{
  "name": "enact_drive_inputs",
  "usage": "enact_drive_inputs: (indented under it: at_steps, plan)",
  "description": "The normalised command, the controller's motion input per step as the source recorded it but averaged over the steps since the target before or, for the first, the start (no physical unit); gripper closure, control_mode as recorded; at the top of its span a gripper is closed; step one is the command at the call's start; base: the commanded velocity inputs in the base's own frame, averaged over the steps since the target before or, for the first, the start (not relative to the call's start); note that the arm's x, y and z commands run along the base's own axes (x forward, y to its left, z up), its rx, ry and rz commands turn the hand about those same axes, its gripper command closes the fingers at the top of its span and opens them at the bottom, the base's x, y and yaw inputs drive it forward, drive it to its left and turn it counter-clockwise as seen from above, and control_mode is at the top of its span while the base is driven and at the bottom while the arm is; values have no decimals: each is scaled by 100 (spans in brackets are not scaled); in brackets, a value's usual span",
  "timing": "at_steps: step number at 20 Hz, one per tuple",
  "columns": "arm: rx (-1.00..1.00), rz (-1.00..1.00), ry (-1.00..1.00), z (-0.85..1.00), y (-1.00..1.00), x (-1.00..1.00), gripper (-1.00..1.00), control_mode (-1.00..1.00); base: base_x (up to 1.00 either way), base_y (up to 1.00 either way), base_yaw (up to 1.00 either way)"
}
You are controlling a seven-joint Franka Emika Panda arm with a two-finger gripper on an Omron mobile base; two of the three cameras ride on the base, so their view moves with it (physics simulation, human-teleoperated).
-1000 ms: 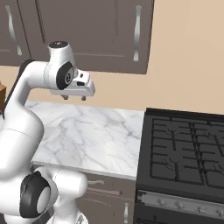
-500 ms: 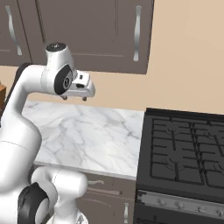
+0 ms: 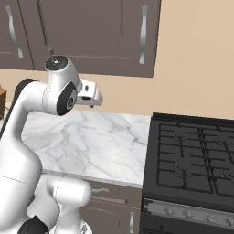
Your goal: Open the cabinet, pick the kettle from the cabinet, and place it in the sink.
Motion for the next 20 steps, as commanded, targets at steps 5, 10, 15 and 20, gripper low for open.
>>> enact_drive_inputs:
  at_steps: [5,10,15,20]
  plan:
    - [0,0,-20,3,-22,-22,-100,-100,0,0,0]
    - [0,0,-20,9,-24,-23,-100,-100,0,0,0]
    - [0,0,-18,16,-24,-20,-100,-100,0,0,0]
    - [0,-1,-12,21,-29,-18,-100,-100,0,0,0]
